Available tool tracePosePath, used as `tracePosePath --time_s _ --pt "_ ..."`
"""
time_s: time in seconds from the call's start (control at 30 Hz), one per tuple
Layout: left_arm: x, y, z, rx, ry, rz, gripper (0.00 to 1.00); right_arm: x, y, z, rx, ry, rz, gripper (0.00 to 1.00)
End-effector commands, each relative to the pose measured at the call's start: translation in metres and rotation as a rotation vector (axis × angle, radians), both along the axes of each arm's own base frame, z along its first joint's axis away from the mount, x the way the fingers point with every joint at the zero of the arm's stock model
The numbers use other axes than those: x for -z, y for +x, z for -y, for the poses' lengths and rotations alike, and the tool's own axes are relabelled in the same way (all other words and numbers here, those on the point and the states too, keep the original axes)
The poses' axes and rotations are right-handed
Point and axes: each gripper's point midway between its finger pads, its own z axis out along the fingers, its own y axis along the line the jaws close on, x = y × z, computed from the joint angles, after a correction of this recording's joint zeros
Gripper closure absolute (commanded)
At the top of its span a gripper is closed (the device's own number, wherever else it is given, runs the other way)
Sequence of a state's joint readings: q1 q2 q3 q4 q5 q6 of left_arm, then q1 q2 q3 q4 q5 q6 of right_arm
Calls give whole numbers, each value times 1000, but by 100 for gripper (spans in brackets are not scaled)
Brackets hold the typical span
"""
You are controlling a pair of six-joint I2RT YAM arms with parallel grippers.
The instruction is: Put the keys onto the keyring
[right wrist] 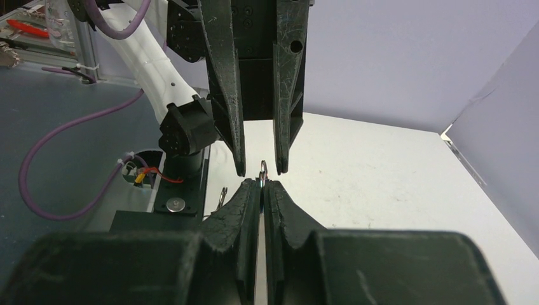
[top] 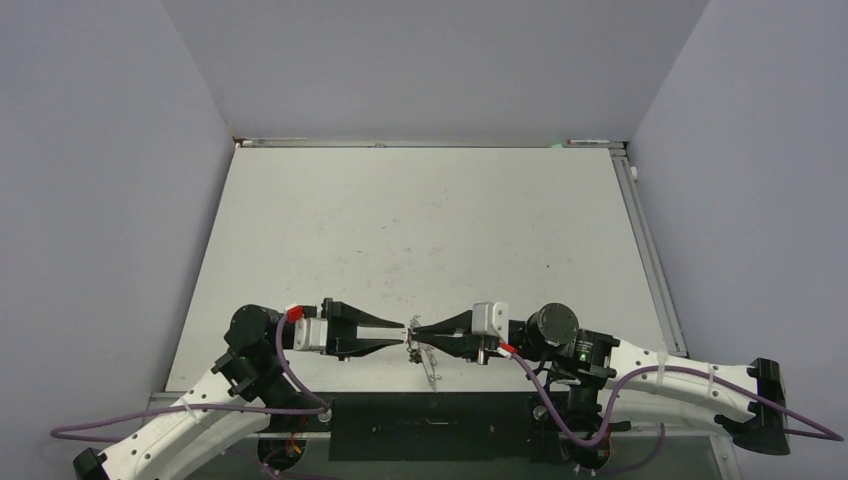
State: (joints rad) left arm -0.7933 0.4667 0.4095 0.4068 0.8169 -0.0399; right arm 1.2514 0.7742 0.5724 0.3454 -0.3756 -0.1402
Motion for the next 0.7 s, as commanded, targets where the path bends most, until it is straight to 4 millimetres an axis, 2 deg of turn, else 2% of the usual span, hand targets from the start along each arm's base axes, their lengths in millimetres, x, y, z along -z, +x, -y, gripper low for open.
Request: tracePosePath --time_s 0.0,0.47,0.53,0.67 --pt "-17 -3 -2 -1 -29 41 77 -41 -7 2 -31 124 33 95" --pt "-16 -4 -1 -1 -26 45 93 -35 -7 -2 -42 100 21 95" --pt "-16 -4 -1 1 -25 46 100 -35 -8 -3 -45 98 20 95" --pt "-17 -6 -1 6 -25 51 100 -35 -6 -3 -37 99 19 95"
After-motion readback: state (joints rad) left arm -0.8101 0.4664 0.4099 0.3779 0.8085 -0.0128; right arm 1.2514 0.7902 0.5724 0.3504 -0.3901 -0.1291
